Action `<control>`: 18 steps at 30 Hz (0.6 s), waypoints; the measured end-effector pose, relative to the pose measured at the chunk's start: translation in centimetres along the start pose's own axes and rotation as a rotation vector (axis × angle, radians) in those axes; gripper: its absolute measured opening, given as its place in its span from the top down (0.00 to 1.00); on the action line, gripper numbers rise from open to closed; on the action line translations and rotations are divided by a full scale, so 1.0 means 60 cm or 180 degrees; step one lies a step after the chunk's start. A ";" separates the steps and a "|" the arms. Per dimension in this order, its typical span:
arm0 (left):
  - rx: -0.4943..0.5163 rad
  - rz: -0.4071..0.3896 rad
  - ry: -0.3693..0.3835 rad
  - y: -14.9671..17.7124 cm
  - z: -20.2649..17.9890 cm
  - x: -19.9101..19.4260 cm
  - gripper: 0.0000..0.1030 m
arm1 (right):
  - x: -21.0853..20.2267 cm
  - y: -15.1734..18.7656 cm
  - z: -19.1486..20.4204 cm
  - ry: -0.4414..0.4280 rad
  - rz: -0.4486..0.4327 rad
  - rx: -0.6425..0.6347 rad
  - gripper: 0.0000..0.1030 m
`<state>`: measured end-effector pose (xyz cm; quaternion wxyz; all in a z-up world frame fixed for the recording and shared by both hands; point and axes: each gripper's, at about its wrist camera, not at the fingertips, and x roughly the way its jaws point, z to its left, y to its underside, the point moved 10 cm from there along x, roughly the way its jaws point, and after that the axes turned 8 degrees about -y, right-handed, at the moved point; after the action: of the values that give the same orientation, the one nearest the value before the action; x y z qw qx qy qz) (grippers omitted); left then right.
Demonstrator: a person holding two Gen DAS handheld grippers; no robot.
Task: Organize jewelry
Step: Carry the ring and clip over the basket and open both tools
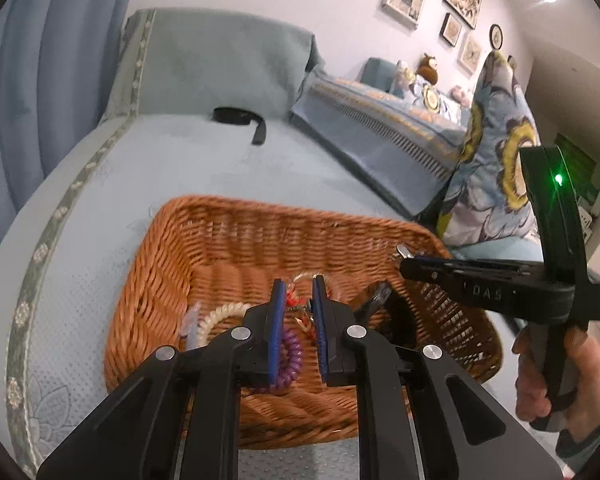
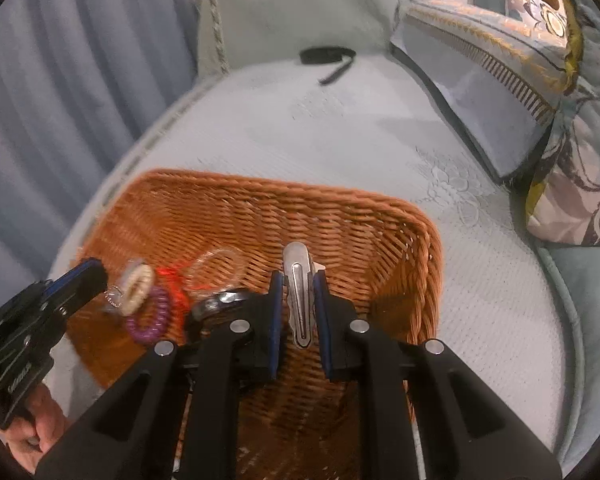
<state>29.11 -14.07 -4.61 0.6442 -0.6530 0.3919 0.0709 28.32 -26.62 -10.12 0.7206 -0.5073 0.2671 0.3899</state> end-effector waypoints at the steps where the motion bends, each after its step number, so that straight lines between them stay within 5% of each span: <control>1: 0.0001 0.0022 -0.0007 0.003 0.002 0.005 0.88 | 0.003 0.003 -0.001 0.0009 0.0031 0.0017 0.87; 8: 0.0045 0.0089 -0.0026 0.013 -0.003 0.014 0.87 | 0.008 0.011 -0.008 -0.0043 0.0076 0.0174 0.86; 12: -0.0017 0.0064 0.0038 0.013 -0.008 -0.003 0.75 | -0.007 0.015 -0.016 -0.0074 0.0029 0.0269 0.85; 15: -0.0042 -0.0019 0.0119 0.009 -0.013 -0.031 0.68 | -0.033 0.016 -0.011 -0.0056 -0.0072 0.0211 0.71; 18: -0.0082 -0.0134 0.0184 0.005 -0.016 -0.075 0.65 | -0.063 0.021 0.002 -0.0100 -0.0167 0.0124 0.68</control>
<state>25.48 -13.03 -2.00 0.6255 -0.6711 0.3957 0.0435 25.16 -27.38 -7.81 0.7445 -0.4938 0.2498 0.3735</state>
